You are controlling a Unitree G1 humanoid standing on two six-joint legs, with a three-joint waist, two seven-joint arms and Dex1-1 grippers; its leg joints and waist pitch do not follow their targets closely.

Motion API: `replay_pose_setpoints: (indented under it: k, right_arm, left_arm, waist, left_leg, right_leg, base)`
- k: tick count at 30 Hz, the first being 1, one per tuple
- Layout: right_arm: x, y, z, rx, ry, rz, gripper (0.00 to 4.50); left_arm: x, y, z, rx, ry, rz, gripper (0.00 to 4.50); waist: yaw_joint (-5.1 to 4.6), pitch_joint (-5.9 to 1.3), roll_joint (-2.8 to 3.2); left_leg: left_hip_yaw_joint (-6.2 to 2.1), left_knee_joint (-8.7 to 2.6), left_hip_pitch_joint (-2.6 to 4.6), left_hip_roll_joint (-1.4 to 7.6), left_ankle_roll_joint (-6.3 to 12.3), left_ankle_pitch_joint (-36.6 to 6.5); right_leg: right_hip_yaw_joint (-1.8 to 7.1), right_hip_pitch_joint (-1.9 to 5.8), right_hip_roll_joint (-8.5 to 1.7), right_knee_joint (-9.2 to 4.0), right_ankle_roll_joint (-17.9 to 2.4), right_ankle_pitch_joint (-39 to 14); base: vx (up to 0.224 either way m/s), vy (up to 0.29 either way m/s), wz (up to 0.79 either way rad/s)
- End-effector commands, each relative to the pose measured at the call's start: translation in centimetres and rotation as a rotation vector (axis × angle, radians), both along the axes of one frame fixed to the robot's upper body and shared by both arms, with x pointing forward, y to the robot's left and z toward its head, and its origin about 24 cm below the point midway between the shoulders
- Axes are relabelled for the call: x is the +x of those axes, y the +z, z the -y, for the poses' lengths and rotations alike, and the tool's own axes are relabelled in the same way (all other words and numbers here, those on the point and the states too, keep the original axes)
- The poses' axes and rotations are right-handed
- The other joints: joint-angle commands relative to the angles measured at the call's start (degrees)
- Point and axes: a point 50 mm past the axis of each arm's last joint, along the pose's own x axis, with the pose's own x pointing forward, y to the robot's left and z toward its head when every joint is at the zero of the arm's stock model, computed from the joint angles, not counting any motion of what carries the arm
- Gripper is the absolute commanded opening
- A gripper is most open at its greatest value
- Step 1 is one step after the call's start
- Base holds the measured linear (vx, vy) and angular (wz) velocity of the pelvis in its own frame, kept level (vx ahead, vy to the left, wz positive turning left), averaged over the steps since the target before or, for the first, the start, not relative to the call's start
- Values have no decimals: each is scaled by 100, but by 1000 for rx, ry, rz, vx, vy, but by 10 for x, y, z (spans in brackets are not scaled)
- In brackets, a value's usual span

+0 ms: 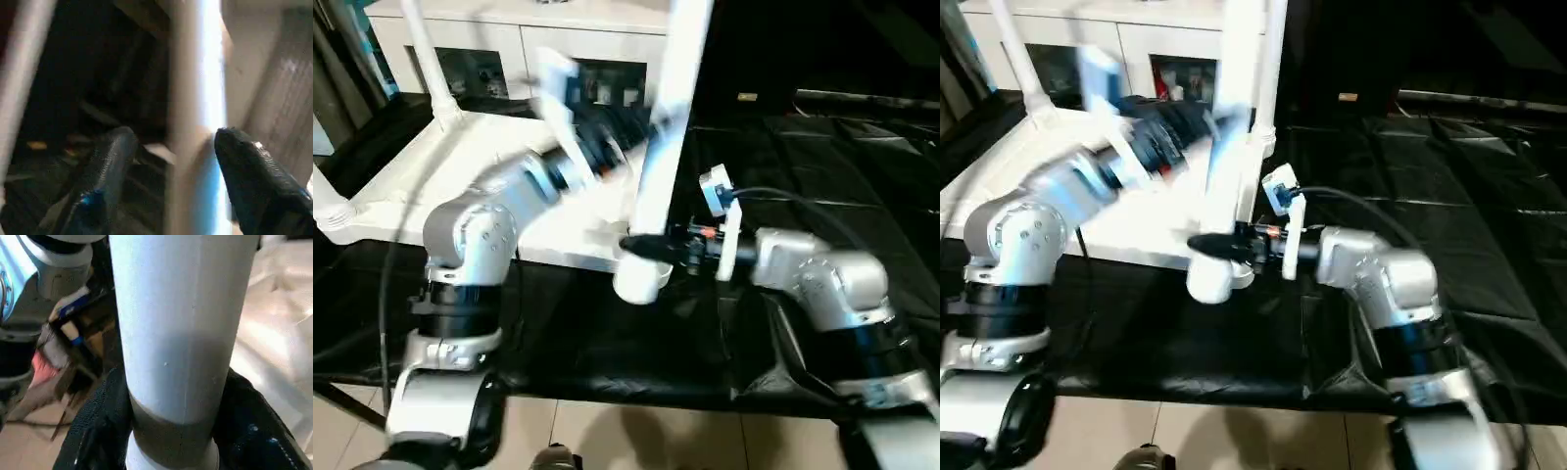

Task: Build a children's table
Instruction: Rotate table base

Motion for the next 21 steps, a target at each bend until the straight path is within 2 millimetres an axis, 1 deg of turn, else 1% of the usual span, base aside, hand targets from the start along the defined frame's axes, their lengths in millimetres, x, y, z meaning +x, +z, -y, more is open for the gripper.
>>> replay_pose_setpoints:
  k: [1, 2, 3, 4, 5, 6, 7, 8, 9, 10, 11, 12, 13, 14, 15, 16, 17, 18, 19, 20, 21]
  right_arm:
    - [3, 6, 7, 27, -82, 40, 190]
    - [7, 6, 11, 18, -157, 62, 190]
    - [13, 4, 18, -9, -263, 84, 190]
    - [15, 3, 21, -20, -306, 92, 190]
    - [23, 0, 34, -98, -450, 131, 190]
    - [24, -1, 36, -110, -468, 134, 190]
    - [26, -1, 42, -131, -512, 142, 190]
    - [26, -1, 45, -136, -531, 147, 190]
    - [27, 0, 50, -143, -568, 151, 190]
    - [27, 0, 50, -143, -568, 151, 190]
    - [27, 1, 53, -144, -584, 150, 190]
    - [26, 2, 57, -151, -599, 150, 190]
    - [26, 3, 58, -151, -600, 150, 190]
    - [24, 3, 61, -155, -599, 148, 190]
    - [23, 3, 62, -157, -602, 148, 190]
    - [22, 3, 64, -159, -606, 147, 190]
    - [21, 3, 65, -166, -610, 147, 190]
    - [20, 3, 66, -170, -617, 149, 190]
    - [20, 3, 66, -171, -620, 150, 190]
    - [20, 3, 67, -171, -622, 151, 190]
    - [20, 2, 67, -176, -632, 156, 190]
  left_arm:
    - [4, 7, -8, -47, 33, 13, 299]
    - [7, 4, -16, 0, 71, 23, 299]
    - [13, -8, -22, 144, 121, 29, 299]
    - [14, -13, -25, 207, 139, 31, 299]
    - [18, -39, -32, 501, 148, 51, 299]
    - [18, -46, -33, 565, 140, 56, 299]
    - [17, -66, -35, 761, 100, 69, 299]
    - [17, -75, -37, 833, 76, 73, 299]
    - [15, -92, -41, 966, 13, 74, 299]
    - [15, -92, -41, 966, 13, 74, 299]
    - [13, -104, -44, 1037, -38, 58, 299]
    - [13, -117, -49, 1096, -97, 27, 299]
    - [13, -118, -49, 1100, -102, 24, 326]
    - [14, -122, -51, 1106, -123, -4, 332]
    - [16, -124, -51, 1123, -129, -3, 332]
    - [18, -125, -51, 1135, -128, -3, 339]
    - [18, -127, -51, 1156, -141, -6, 339]
    - [20, -131, -52, 1194, -151, -9, 352]
    - [20, -132, -53, 1206, -153, -9, 366]
    - [20, -133, -53, 1218, -155, -9, 366]
    - [22, -135, -54, 1252, -164, 1, 374]
  waist:
    - [-9, -561, -38]
    - [-14, -568, -35]
    - [-10, -563, -30]
    - [-10, -553, -36]
    - [-35, -549, -16]
    - [-46, -551, -10]
    - [-58, -552, -20]
    - [-70, -561, -1]
    - [-52, -567, -1]
    - [-76, -582, 21]
    - [-74, -598, 20]
    - [-90, -603, 40]
    - [-105, -600, 24]
    - [-126, -610, 40]
    - [-138, -605, 31]
    - [-149, -597, 45]
    - [-162, -590, 41]
    - [-165, -582, 35]
    - [-190, -566, 57]
    - [-197, -562, 44]
    - [-195, -558, 63]
  left_leg:
    - [-20, -437, 102, 72, -224, -1074]
    - [-18, -434, 107, 69, -224, -1064]
    - [-20, -442, 109, 67, -226, -1057]
    - [-30, -458, 104, 55, -213, -1041]
    - [-36, -492, 142, 50, -285, -1078]
    - [-38, -500, 148, 47, -319, -1094]
    - [-36, -515, 158, 49, -375, -1084]
    - [-23, -521, 177, 61, -398, -1106]
    - [-32, -519, 169, 51, -379, -1070]
    - [-24, -524, 170, 60, -395, -1017]
    - [-19, -516, 162, 66, -381, -925]
    - [-17, -506, 163, 76, -388, -904]
    - [-1, -497, 145, 58, -365, -858]
    - [-1, -491, 144, 61, -366, -856]
    - [2, -488, 143, 59, -357, -874]
    - [1, -488, 137, 58, -350, -917]
    - [-2, -489, 139, 52, -327, -1007]
    - [4, -491, 143, 47, -316, -1045]
    - [1, -496, 143, 49, -332, -1174]
    - [-9, -503, 158, 53, -346, -1284]
    - [-13, -503, 156, 48, -349, -1316]
  right_leg:
    - [214, 375, -346, -460, -611, -1845]
    - [211, 374, -344, -457, -606, -1844]
    - [215, 356, -347, -468, -563, -1875]
    - [213, 345, -339, -509, -442, -1988]
    - [220, 314, -320, -537, -143, -2222]
    - [225, 313, -312, -526, -51, -2304]
    - [231, 324, -323, -548, 17, -2373]
    - [249, 314, -316, -518, -6, -2286]
    - [247, 323, -322, -530, 8, -2234]
    - [254, 328, -322, -486, -86, -2008]
    - [253, 343, -325, -457, -272, -1675]
    - [256, 342, -326, -419, -381, -1488]
    - [256, 361, -318, -408, -530, -1254]
    - [256, 381, -323, -374, -665, -1060]
    - [256, 385, -325, -369, -729, -998]
    - [257, 391, -330, -374, -776, -992]
    - [256, 413, -341, -391, -818, -1111]
    - [253, 407, -337, -418, -804, -1199]
    - [256, 406, -338, -446, -778, -1348]
    - [250, 412, -354, -456, -764, -1548]
    - [249, 415, -360, -470, -752, -1650]
  base:
    - [0, 0, 0]
    - [0, 0, 0]
    - [0, 0, 0]
    - [0, 0, 0]
    - [0, 0, 0]
    - [0, 0, 0]
    - [0, 0, 0]
    - [0, 0, 0]
    - [0, 0, 0]
    - [0, 0, 0]
    - [0, 0, 0]
    - [0, 0, 0]
    - [0, 0, 0]
    - [0, 0, 0]
    - [0, 0, 0]
    - [0, 0, 0]
    - [0, 0, 0]
    - [0, 0, 0]
    - [0, 0, 0]
    - [0, 0, 0]
    - [0, 0, 0]
